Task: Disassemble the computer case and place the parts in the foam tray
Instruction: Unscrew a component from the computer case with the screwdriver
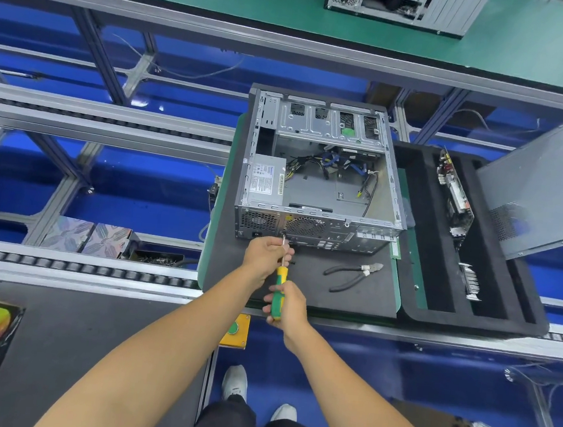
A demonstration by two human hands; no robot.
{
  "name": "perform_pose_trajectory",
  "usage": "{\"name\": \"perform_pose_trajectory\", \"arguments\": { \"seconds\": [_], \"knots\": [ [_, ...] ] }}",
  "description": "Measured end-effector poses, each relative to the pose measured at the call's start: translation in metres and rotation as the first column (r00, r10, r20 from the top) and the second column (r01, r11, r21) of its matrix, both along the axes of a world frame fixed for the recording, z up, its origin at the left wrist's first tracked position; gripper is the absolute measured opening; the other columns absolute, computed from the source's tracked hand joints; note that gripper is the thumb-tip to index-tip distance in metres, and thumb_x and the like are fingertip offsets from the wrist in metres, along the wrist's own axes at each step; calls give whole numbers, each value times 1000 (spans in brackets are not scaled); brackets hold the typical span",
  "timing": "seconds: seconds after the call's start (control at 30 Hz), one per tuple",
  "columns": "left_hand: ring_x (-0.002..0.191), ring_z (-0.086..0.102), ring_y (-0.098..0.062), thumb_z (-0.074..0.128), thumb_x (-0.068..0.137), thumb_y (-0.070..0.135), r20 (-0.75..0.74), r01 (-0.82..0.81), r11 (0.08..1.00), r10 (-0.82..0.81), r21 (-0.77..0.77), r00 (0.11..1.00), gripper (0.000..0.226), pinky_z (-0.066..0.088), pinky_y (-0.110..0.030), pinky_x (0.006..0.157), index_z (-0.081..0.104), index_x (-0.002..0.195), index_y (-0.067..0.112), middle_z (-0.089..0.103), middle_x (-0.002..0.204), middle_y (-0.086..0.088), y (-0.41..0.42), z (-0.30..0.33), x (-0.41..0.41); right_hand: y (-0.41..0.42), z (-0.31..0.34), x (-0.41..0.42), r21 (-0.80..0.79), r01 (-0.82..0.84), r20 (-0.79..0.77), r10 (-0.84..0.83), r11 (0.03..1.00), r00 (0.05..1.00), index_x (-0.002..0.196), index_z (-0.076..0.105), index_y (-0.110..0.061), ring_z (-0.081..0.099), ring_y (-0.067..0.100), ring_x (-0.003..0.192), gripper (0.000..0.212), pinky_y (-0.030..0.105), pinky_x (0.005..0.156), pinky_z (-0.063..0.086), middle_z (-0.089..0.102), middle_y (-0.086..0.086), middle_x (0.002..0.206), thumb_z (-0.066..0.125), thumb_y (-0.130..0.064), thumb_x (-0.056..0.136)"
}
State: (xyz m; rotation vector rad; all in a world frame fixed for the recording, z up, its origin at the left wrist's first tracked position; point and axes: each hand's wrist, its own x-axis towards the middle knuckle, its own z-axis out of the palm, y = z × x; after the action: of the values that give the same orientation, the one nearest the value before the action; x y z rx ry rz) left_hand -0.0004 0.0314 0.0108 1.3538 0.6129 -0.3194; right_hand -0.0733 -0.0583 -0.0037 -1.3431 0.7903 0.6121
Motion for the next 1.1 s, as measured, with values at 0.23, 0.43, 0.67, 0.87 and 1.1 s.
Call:
{"name": "perform_pose_trajectory", "arguments": {
  "seconds": [0.23,0.43,0.67,0.87,1.1],
  "knots": [
    [71,62,-17,45,108,2,-9,-23,998,22,-58,1000,25,57,-20,60,56,128,-10,69,94,-15,-3,0,1,-4,-1,-5,199,1,-28,5,980,1000,102,66,-4,59,22,51,36,24,46,41,69,10,71,38,-25,101],
    [72,65,-21,43,107,-2,21,-87,994,89,-67,996,26,57,-21,58,45,132,-9,66,107,-29,-7,7,4,-4,0,4,-87,-72,152,84,994,985,85,57,-8,61,29,47,11,27,42,45,65,18,73,54,-14,95],
    [86,71,-24,78,91,15,17,-32,982,29,185,999,34,61,-44,87,59,118,6,74,100,-12,-8,-3,1,3,-6,4,-410,-94,219,198,907,956,73,40,-19,51,25,67,32,58,66,57,53,7,73,64,-29,91],
    [78,74,-24,78,90,6,-13,-24,984,27,177,1000,29,63,-40,75,64,115,4,76,99,-17,-2,-2,5,10,0,4,-328,-142,199,215,934,956,77,45,-18,48,19,68,29,37,60,46,52,3,72,64,-30,94],
    [72,70,-22,56,103,1,-55,-93,993,89,-78,995,29,57,-32,72,52,130,-8,72,110,-24,-9,-3,7,9,7,-6,194,-23,-31,30,981,999,90,60,-8,50,17,49,28,26,50,41,60,5,66,42,-29,98]
  ]
}}
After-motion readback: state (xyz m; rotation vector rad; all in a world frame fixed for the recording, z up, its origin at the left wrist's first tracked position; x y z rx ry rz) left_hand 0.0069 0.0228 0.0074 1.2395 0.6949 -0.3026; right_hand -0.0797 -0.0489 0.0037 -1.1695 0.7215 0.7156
